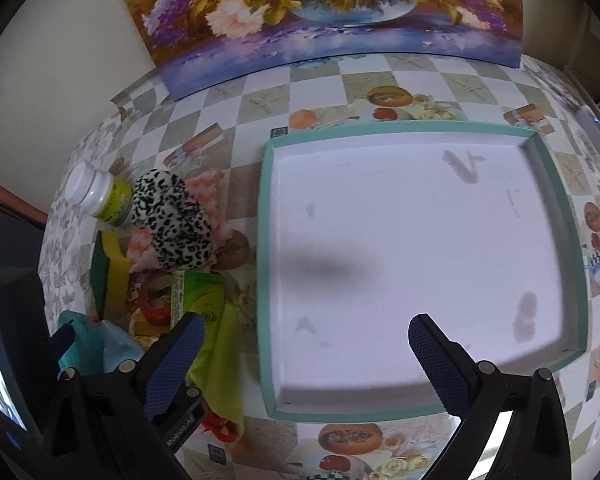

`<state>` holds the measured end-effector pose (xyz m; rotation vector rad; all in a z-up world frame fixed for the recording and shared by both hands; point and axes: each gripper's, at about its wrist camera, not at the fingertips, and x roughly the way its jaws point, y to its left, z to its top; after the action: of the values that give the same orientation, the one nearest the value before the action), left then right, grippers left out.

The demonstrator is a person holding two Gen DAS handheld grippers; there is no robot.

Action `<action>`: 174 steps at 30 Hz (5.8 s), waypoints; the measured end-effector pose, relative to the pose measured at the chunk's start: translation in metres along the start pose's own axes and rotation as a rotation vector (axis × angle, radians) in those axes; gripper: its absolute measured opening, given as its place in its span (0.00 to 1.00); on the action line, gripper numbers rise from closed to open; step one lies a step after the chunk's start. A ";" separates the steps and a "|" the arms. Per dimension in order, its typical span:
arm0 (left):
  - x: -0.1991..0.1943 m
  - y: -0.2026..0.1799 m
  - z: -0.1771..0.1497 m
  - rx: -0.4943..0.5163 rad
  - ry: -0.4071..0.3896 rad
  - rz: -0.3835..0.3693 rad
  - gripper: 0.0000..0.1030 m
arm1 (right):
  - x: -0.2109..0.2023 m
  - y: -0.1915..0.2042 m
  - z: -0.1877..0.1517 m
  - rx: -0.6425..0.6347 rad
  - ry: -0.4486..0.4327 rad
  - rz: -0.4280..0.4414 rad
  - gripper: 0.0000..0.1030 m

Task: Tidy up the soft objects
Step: 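Reach the left tool to the blue face mask and grasp it, then lift the blue mask with the left tool while the right tool grasps the green box, then carry mask and green box to the white tray and release both, then move the left tool to the green sponge while the right tool reaches the scrunchie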

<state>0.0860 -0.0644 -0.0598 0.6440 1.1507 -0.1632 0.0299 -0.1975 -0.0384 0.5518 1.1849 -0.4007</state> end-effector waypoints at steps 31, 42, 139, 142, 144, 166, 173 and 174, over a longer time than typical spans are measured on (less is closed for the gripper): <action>-0.004 0.039 0.000 -0.136 -0.070 -0.145 0.17 | -0.002 0.012 0.000 -0.041 -0.054 0.070 0.94; -0.023 0.079 -0.001 -0.286 -0.152 -0.199 0.16 | 0.015 0.043 -0.007 -0.129 -0.020 0.134 0.82; -0.101 -0.111 0.060 -0.024 -0.292 -0.292 0.64 | -0.042 -0.204 0.018 0.264 -0.099 -0.113 0.44; -0.091 -0.100 0.062 -0.071 -0.251 -0.300 0.72 | -0.044 -0.201 0.018 0.253 -0.100 -0.134 0.62; -0.084 -0.092 0.062 -0.108 -0.235 -0.303 0.81 | -0.044 -0.198 0.018 0.238 -0.098 -0.146 0.66; -0.035 0.027 0.051 -0.413 -0.099 -0.317 0.88 | -0.049 -0.153 0.022 0.155 -0.171 -0.201 1.00; -0.039 0.069 0.041 -0.459 -0.076 -0.251 0.88 | -0.063 -0.122 0.025 0.171 -0.253 -0.111 1.00; -0.040 0.078 0.039 -0.473 -0.079 -0.242 0.88 | -0.066 -0.119 0.025 0.180 -0.270 -0.106 1.00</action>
<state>0.1346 -0.0311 0.0157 0.0787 1.1363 -0.1143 -0.0410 -0.3075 0.0075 0.5719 0.9254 -0.6561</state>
